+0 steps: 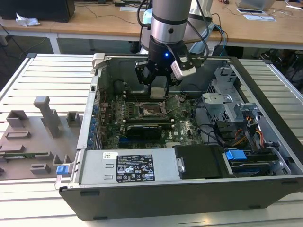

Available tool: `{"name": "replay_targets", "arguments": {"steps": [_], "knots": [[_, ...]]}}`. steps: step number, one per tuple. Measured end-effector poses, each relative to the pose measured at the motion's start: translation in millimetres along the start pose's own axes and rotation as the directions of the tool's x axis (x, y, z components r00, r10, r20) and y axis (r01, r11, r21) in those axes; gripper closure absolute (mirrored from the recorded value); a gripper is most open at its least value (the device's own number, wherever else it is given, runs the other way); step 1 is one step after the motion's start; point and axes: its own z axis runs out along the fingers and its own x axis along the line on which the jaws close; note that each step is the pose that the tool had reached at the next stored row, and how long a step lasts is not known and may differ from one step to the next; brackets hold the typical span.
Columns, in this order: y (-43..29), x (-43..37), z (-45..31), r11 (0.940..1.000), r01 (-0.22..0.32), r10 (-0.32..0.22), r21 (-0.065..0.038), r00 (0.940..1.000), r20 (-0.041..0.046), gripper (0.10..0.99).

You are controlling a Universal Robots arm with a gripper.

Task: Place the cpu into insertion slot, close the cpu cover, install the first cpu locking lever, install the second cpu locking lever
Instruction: 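Place the cpu into insertion slot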

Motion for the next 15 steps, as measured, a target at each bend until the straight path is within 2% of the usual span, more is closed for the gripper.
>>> {"name": "replay_targets", "arguments": {"steps": [5,11,15], "knots": [[3.3,-0.7,4.6,1.0000,0.001,-0.001,0.000,1.0000,0.0001,0.541],[3.1,-0.9,15.5,1.0000,0.001,-0.001,0.001,1.0000,0.0000,0.541],[3.1,-0.9,15.8,1.0000,0.001,-0.001,0.001,1.0000,-0.0001,0.541]]}}
